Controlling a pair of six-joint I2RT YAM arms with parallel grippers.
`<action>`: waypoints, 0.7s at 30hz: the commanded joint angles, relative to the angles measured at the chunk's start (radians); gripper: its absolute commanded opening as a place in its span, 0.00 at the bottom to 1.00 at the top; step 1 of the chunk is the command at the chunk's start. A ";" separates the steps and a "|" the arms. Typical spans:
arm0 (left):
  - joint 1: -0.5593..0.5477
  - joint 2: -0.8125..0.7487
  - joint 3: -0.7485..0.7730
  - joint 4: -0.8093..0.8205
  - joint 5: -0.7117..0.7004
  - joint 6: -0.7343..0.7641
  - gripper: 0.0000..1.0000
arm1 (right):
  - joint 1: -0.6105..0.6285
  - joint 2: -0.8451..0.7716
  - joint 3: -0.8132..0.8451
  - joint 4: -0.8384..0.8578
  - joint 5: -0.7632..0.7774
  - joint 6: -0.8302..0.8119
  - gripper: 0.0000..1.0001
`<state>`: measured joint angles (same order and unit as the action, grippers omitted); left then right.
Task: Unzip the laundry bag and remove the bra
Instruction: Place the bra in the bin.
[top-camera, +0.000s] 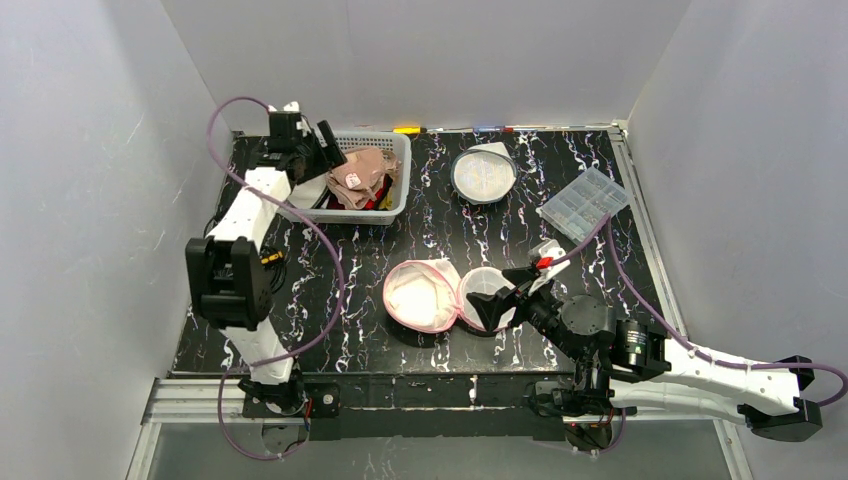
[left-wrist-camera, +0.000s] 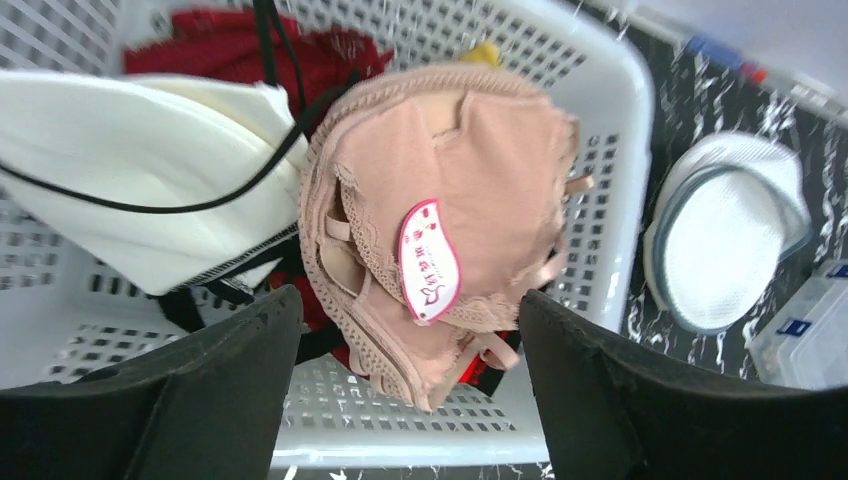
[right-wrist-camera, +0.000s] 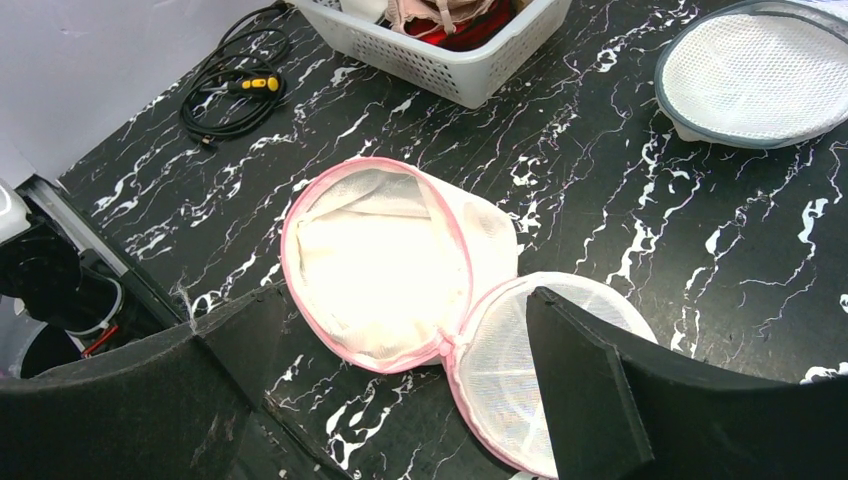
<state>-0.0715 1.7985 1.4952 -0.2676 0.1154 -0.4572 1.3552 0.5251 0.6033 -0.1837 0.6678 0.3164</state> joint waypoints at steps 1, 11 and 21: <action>-0.009 -0.175 -0.019 -0.044 -0.149 0.041 0.78 | 0.003 0.007 0.015 0.016 0.001 0.017 0.98; -0.067 -0.036 0.013 -0.047 -0.052 -0.001 0.20 | 0.003 0.070 -0.017 0.039 0.024 0.052 0.99; -0.067 -0.025 0.011 -0.079 -0.137 -0.055 0.25 | 0.003 0.030 -0.068 0.025 0.130 0.245 0.99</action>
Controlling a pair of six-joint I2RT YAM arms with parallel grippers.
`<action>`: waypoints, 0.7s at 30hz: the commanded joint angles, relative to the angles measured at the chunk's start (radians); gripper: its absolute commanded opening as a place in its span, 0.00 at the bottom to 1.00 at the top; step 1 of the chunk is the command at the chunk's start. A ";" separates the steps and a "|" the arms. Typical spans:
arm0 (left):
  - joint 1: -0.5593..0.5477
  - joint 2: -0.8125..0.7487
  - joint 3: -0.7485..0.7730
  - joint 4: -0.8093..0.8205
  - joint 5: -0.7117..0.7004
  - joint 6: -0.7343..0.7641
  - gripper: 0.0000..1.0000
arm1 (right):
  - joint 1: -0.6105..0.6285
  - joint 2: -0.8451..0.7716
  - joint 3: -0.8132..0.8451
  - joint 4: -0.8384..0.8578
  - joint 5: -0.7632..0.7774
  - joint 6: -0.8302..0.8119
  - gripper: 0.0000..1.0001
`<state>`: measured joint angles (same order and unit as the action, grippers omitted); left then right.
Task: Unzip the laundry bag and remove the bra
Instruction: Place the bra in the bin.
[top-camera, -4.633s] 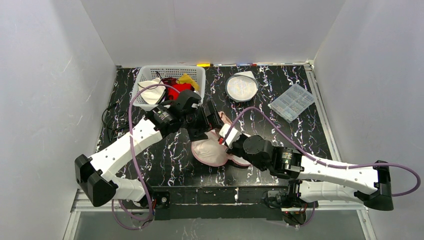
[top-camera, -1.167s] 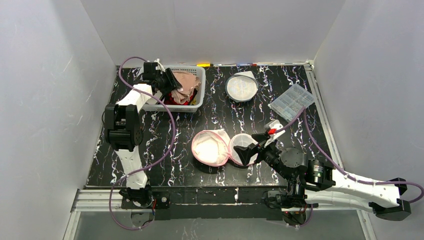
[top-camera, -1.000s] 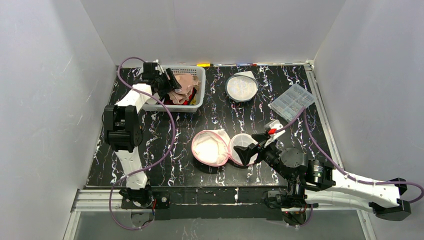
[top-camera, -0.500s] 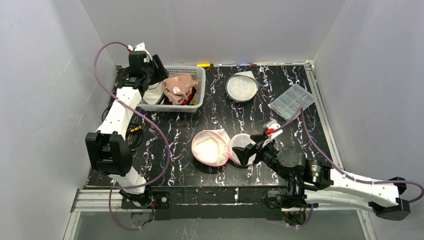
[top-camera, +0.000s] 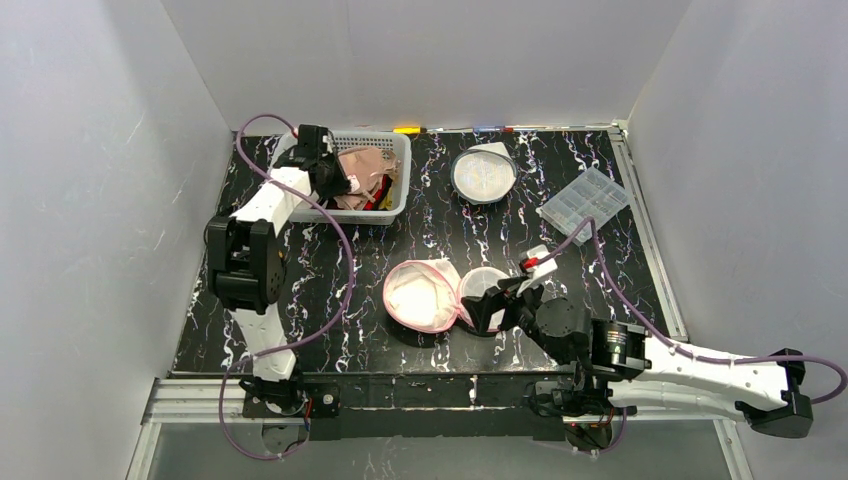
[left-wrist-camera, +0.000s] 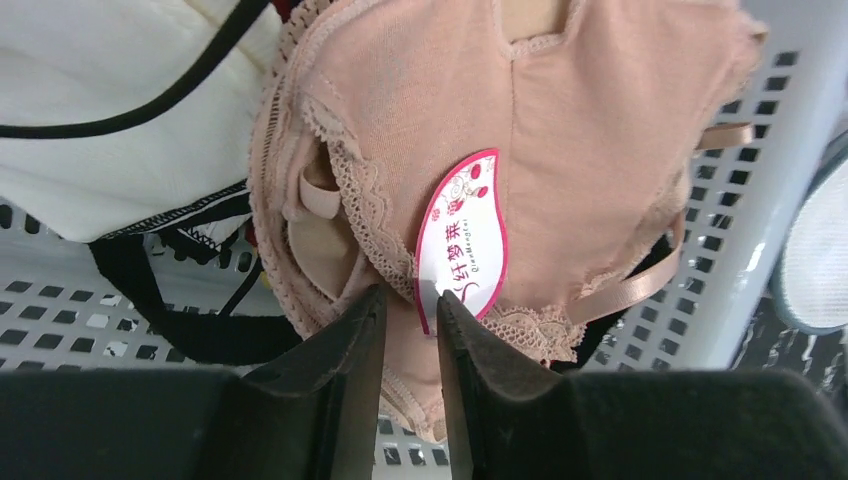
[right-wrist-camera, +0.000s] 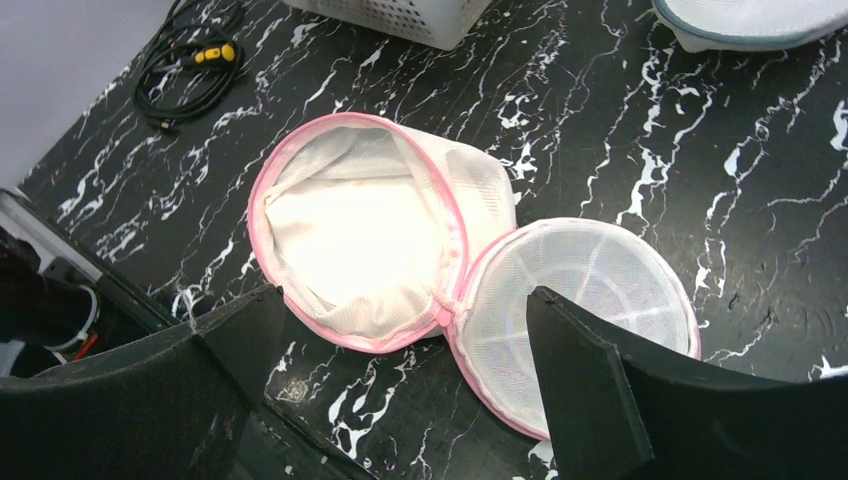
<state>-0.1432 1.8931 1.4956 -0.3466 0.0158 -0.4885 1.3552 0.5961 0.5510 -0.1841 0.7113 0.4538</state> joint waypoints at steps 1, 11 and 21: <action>0.005 -0.153 -0.011 0.006 -0.022 -0.031 0.27 | 0.004 -0.057 -0.025 0.034 0.094 0.110 0.99; -0.223 -0.643 -0.321 0.022 0.003 -0.108 0.71 | 0.003 -0.050 0.013 0.033 0.130 -0.005 0.99; -0.478 -1.016 -0.631 -0.058 -0.051 -0.139 0.70 | 0.003 0.132 0.056 0.027 0.013 -0.059 0.99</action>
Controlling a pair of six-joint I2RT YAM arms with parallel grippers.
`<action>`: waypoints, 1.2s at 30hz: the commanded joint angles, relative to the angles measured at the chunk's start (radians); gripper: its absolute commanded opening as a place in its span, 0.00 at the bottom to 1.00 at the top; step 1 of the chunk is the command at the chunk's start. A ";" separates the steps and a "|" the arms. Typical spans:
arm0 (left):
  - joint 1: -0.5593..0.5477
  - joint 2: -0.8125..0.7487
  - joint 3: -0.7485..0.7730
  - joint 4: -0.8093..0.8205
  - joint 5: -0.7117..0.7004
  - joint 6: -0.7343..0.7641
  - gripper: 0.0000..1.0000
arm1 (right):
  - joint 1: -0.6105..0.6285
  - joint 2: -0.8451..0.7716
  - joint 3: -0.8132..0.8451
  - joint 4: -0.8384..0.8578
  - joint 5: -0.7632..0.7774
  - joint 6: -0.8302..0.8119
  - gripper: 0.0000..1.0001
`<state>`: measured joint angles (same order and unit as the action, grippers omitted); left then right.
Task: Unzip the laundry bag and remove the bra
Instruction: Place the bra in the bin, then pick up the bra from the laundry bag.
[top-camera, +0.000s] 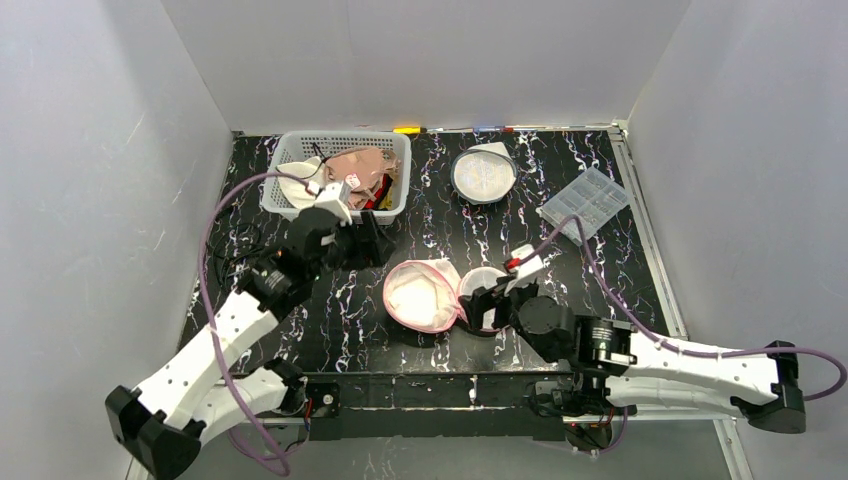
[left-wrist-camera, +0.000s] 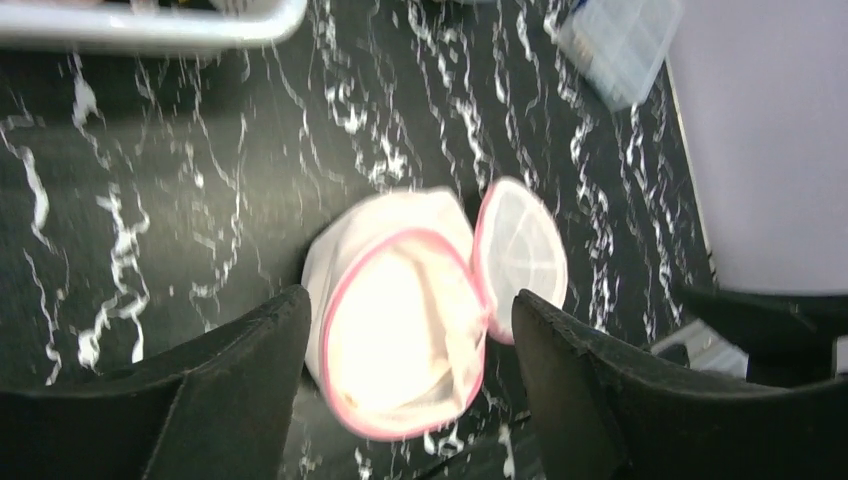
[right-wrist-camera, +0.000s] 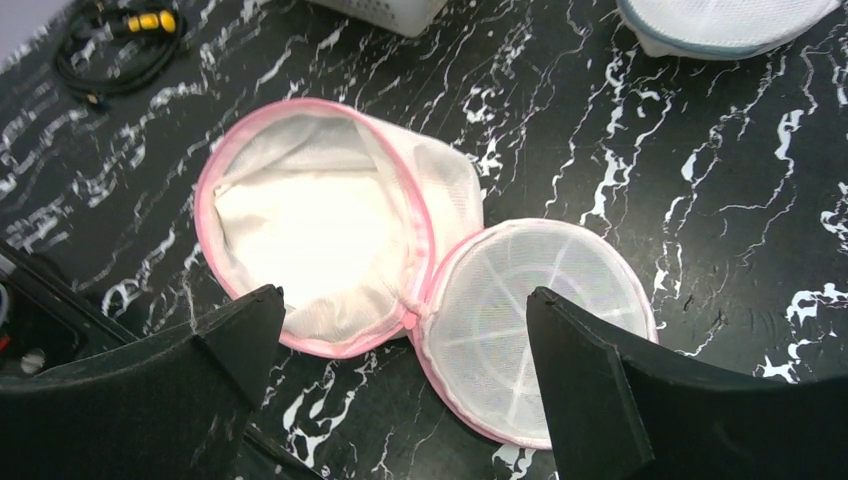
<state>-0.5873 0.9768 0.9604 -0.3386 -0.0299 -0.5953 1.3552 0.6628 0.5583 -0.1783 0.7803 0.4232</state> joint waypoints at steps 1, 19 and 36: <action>-0.039 -0.120 -0.124 -0.068 0.022 -0.053 0.68 | 0.002 0.089 0.052 0.022 -0.072 -0.025 0.99; -0.086 -0.003 -0.342 0.041 0.054 -0.168 0.57 | 0.003 0.555 0.096 0.298 -0.146 -0.006 0.84; -0.086 0.010 -0.395 0.035 -0.057 -0.170 0.25 | 0.002 0.632 0.111 0.247 -0.318 -0.060 0.73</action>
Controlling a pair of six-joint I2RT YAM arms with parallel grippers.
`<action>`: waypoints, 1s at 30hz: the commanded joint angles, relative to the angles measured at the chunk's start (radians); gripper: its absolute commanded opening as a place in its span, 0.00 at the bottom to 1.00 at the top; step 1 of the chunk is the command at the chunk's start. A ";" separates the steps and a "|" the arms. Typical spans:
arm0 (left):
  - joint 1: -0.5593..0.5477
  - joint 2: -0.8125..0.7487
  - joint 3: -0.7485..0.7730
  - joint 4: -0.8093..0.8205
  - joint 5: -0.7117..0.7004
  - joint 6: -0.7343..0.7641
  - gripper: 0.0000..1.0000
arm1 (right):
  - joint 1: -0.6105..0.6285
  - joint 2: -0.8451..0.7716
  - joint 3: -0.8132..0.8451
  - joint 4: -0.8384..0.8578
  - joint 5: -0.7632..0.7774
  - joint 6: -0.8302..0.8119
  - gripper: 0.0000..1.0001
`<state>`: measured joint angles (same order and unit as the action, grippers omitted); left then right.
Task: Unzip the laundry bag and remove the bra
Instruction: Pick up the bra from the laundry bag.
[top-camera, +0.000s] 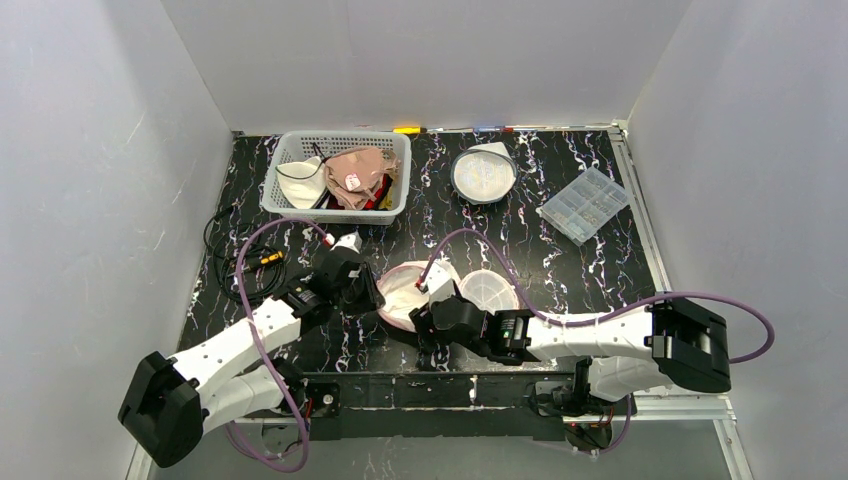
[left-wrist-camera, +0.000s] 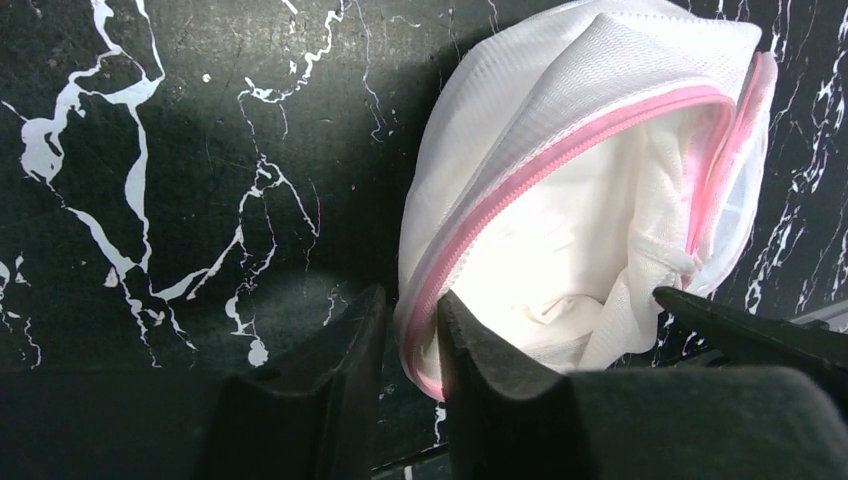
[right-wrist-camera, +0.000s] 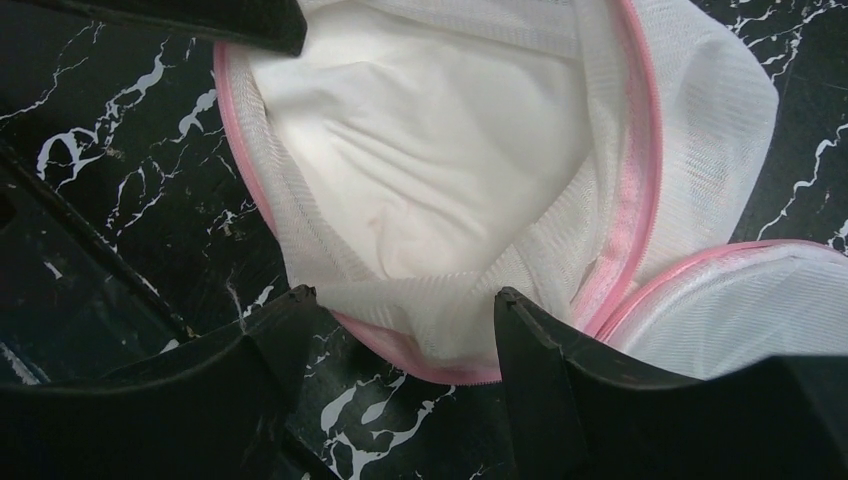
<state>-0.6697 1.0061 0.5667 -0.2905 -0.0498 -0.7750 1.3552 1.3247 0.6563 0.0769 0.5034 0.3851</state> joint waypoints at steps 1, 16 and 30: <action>-0.004 -0.017 0.002 -0.014 -0.040 0.014 0.30 | 0.002 -0.032 0.014 -0.014 -0.043 -0.021 0.73; -0.003 0.034 -0.034 0.041 -0.027 0.018 0.02 | 0.002 -0.017 0.035 -0.070 -0.053 -0.049 0.70; -0.004 -0.037 -0.149 0.342 0.238 0.022 0.00 | -0.042 0.043 0.235 -0.075 0.057 0.022 0.69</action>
<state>-0.6697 0.9810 0.4316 -0.0292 0.1055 -0.7525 1.3415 1.2774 0.8204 0.0250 0.5358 0.3729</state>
